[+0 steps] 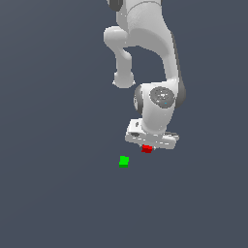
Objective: Stack the red cube on top of the green cube.
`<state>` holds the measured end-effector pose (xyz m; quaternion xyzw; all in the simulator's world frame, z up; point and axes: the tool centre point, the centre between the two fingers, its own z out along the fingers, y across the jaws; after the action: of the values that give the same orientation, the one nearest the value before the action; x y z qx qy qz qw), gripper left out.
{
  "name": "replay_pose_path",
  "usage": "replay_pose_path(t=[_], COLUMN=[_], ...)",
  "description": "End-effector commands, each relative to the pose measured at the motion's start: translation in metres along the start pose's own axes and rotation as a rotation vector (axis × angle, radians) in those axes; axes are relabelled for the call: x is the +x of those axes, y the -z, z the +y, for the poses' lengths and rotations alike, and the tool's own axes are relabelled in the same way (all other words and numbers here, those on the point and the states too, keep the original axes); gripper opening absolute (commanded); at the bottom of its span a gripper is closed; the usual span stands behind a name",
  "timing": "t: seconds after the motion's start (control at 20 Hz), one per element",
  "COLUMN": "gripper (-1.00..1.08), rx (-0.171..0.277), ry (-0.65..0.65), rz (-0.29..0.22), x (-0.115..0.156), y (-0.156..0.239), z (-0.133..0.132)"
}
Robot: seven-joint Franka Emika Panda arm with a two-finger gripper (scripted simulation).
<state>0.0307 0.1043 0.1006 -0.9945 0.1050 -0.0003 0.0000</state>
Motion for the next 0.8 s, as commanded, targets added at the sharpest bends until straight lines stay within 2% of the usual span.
replay_pose_path(t=[0.0, 0.45, 0.75], gripper=[-1.00, -1.00, -1.00], rx=[0.000, 0.000, 0.000], ry=[0.000, 0.000, 0.001], rz=[-0.001, 0.000, 0.000], x=[0.000, 0.003, 0.019], y=[0.011, 0.016, -0.001], z=[0.000, 0.003, 0.031])
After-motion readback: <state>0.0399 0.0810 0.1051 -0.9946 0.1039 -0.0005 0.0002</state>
